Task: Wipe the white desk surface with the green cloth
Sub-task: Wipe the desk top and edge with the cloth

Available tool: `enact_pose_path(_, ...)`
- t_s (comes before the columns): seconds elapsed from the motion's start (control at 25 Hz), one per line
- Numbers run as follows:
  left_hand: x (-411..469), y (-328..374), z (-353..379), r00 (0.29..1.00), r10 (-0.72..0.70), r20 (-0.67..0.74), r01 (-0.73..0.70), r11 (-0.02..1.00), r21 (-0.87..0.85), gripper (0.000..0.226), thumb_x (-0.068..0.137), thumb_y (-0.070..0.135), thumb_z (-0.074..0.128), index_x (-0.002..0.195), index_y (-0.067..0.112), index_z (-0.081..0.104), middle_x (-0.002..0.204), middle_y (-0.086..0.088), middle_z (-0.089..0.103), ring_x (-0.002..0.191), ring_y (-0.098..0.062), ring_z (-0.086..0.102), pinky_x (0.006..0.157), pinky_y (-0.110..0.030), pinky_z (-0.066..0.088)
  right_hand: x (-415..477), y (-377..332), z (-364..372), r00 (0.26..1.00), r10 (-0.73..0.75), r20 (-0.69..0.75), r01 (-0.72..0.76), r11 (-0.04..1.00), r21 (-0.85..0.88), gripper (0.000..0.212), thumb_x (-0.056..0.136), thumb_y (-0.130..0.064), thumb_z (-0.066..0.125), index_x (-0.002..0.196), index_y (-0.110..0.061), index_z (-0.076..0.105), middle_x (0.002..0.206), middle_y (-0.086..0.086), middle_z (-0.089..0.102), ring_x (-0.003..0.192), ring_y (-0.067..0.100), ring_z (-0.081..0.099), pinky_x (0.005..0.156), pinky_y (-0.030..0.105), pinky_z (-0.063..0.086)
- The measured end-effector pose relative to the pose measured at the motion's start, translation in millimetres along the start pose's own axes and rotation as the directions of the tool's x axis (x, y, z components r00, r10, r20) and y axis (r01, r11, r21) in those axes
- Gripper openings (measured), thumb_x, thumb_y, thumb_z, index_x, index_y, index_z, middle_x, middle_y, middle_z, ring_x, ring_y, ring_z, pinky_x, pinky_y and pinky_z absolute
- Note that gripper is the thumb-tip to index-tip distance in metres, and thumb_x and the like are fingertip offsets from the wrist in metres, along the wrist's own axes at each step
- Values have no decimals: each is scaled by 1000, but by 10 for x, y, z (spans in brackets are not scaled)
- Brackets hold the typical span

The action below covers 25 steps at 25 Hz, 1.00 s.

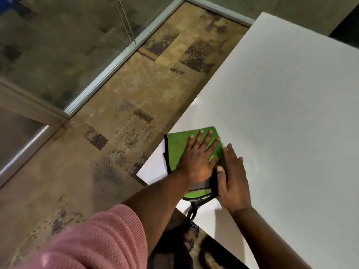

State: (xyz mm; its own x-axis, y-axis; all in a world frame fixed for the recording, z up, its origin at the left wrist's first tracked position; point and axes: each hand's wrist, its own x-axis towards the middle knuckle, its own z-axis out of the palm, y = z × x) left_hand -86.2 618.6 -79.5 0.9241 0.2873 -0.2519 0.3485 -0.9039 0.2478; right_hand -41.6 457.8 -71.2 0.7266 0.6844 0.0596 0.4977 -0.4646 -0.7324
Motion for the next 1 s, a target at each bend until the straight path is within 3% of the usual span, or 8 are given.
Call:
enact_pose_path(0.08,372,127,-83,995,52,79,-50,998,-27,74,106,46,37,166,26,-1,175,-5,-11,161,-31,-12,129,-53,-6,3,-82,-2,994,99,-52,-102,992,-68,59,106,-31,36,162,-10,35,169,-3,23,159,5,12,132,46,9)
enact_pose_path(0.16,474,112,-184,989,100,109,-79,981,-177,69,109,39,37,167,24,2,175,-3,-9,161,-26,-12,130,-52,-6,109,-211,-11,985,155,-78,-165,974,-157,61,106,-38,35,161,-10,37,170,6,27,160,11,13,131,49,8)
enact_pose_path(0.24,320,-126,-302,998,50,-30,-58,927,-372,60,110,28,40,166,17,19,175,-5,10,162,-23,4,130,-51,8,190,-339,56,993,110,-45,-118,955,-273,65,106,-47,34,161,-12,38,170,11,29,161,22,18,130,52,10)
enact_pose_path(0.32,77,-503,-340,969,-89,-230,-15,909,-416,55,110,25,43,161,9,33,171,-10,25,161,-25,17,128,-52,19,295,-444,251,989,137,62,-104,921,-376,66,107,-53,33,164,-20,32,174,8,19,162,27,14,129,56,7)
enact_pose_path(0.4,-189,-852,-269,956,-115,-269,10,933,-361,59,111,35,36,162,7,29,172,-10,22,161,-24,13,130,-51,18,425,-485,525,951,247,186,-133,870,-474,70,105,-61,26,168,-32,12,176,4,-5,163,29,-6,127,62,-5)
enact_pose_path(0.48,-383,-1034,-120,978,-50,-200,-13,953,-304,65,111,46,24,165,9,19,174,-6,11,162,-17,3,131,-48,13,634,-433,753,943,264,201,-118,833,-541,73,103,-68,21,167,-40,-1,174,2,-19,161,30,-18,123,66,-13)
enact_pose_path(0.76,-435,-999,110,980,-40,-193,22,995,-95,74,109,51,25,164,3,15,173,-14,13,162,-24,7,130,-48,16,1203,-217,896,988,148,35,-101,809,-580,75,99,-74,28,165,-41,16,176,-1,11,162,28,6,124,68,0)
enact_pose_path(1.0,-425,-1003,141,990,-27,-136,24,1000,-17,74,108,52,20,165,5,9,174,-12,6,162,-25,0,131,-47,5,985,129,418,902,391,-182,-427,754,-499,76,98,-74,30,165,-41,16,176,-3,11,162,28,3,126,65,-4)
